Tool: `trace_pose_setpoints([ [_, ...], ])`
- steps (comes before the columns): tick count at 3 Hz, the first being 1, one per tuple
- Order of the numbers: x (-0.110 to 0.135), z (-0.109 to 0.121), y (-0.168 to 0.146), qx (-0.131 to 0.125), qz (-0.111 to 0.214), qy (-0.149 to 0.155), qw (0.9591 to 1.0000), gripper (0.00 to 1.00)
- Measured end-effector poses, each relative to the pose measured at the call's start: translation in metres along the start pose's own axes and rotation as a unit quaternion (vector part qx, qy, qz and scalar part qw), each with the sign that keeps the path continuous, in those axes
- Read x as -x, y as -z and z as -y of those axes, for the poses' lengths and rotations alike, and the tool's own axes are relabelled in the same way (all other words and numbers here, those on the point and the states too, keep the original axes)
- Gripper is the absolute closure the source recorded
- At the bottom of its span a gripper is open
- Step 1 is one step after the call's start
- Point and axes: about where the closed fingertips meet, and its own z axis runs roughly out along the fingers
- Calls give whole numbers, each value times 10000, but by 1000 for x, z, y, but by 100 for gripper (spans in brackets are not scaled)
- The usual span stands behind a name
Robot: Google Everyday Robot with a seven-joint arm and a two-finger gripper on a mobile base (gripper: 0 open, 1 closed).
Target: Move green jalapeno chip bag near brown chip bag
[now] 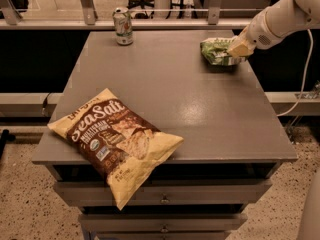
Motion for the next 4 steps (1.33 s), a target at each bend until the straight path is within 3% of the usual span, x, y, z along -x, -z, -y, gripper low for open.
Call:
trace_pose_setpoints([
  [1, 39, -18, 17, 210, 397, 273, 9986, 100],
  [2, 71, -58, 33, 659, 809, 571, 9929, 100],
  [3, 80, -108, 41, 1284, 1050, 860, 9824, 100],
  [4, 84, -177, 46, 2122, 1336, 1178, 9609, 100],
])
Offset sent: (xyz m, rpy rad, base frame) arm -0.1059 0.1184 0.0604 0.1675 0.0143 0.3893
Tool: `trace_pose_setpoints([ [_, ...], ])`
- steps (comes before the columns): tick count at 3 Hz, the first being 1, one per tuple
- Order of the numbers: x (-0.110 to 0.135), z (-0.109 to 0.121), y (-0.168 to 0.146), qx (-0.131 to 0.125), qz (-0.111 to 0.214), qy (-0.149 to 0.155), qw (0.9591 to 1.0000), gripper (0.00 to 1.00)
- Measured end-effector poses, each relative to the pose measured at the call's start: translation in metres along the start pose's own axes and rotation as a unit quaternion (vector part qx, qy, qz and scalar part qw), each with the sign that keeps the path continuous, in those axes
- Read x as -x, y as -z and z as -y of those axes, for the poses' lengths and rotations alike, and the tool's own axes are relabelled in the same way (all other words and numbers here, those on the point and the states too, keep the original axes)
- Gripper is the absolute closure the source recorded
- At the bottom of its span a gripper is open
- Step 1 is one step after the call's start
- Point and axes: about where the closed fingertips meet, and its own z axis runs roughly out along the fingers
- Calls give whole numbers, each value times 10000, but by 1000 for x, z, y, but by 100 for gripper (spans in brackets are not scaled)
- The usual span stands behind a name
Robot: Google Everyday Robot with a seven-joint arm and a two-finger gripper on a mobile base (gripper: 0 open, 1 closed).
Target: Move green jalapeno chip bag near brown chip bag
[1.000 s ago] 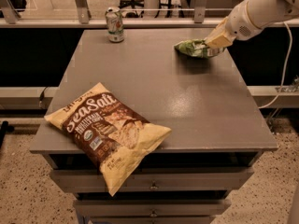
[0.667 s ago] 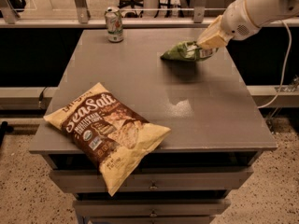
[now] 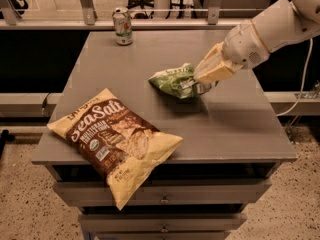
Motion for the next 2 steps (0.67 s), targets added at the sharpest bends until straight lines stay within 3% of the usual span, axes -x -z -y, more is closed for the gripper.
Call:
trace_pose_setpoints([
  [1, 19, -34, -13, 473, 290, 236, 9982, 100],
  [2, 44, -57, -20, 792, 636, 518, 9935, 100],
])
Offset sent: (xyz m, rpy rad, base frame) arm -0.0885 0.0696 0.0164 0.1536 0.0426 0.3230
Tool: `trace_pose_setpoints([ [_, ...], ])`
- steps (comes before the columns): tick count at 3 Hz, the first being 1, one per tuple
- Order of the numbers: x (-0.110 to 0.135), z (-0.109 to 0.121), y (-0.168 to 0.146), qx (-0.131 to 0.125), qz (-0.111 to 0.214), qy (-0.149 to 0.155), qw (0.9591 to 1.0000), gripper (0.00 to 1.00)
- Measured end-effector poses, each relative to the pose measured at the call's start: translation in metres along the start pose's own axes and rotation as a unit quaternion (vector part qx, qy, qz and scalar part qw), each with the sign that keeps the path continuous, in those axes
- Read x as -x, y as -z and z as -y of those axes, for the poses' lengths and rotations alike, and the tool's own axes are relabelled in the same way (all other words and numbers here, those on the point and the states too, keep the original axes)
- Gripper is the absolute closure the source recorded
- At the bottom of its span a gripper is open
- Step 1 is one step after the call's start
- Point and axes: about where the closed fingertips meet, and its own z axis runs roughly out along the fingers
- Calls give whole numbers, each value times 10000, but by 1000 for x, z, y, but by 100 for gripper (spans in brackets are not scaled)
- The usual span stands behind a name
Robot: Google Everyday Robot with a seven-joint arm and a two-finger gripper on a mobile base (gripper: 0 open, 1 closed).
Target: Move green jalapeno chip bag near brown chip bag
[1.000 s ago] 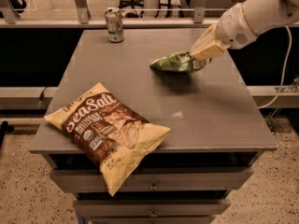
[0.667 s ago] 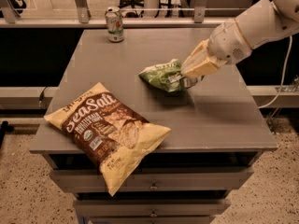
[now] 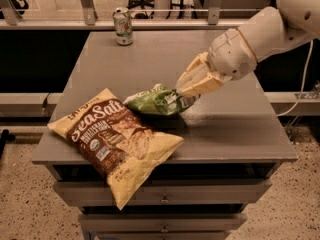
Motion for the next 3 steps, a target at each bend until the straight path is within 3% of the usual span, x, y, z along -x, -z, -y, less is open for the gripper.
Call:
trace_pose_setpoints([
  [1, 13, -15, -21, 335, 123, 68, 9993, 83],
  [2, 18, -23, -36, 527, 137, 118, 9984, 59],
  [3, 20, -26, -40, 554, 54, 181, 9983, 28],
])
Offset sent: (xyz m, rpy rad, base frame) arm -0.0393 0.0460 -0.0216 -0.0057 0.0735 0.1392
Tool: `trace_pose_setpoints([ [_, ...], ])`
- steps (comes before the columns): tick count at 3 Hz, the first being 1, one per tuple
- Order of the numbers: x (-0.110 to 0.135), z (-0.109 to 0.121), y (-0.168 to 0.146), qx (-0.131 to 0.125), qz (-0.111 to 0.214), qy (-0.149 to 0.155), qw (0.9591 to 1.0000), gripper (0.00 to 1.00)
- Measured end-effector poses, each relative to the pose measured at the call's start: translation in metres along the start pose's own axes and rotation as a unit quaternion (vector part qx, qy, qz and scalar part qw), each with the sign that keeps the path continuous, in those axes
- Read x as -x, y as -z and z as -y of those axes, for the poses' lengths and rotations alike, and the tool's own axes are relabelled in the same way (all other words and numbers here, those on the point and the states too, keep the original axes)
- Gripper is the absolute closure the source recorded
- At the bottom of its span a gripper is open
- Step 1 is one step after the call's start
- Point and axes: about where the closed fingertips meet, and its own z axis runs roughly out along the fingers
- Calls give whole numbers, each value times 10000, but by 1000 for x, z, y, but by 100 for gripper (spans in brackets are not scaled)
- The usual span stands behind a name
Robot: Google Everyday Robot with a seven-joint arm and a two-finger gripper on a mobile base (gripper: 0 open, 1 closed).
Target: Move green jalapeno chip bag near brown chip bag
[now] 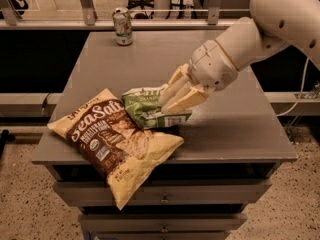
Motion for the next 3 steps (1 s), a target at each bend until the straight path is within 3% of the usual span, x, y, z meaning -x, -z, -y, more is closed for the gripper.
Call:
trace_pose_setpoints([
  [1, -2, 3, 4, -83, -114, 29, 9999, 6],
  [2, -9, 18, 27, -493, -389, 90, 9980, 0],
  [3, -29, 47, 90, -1306, -999, 212, 9862, 0],
])
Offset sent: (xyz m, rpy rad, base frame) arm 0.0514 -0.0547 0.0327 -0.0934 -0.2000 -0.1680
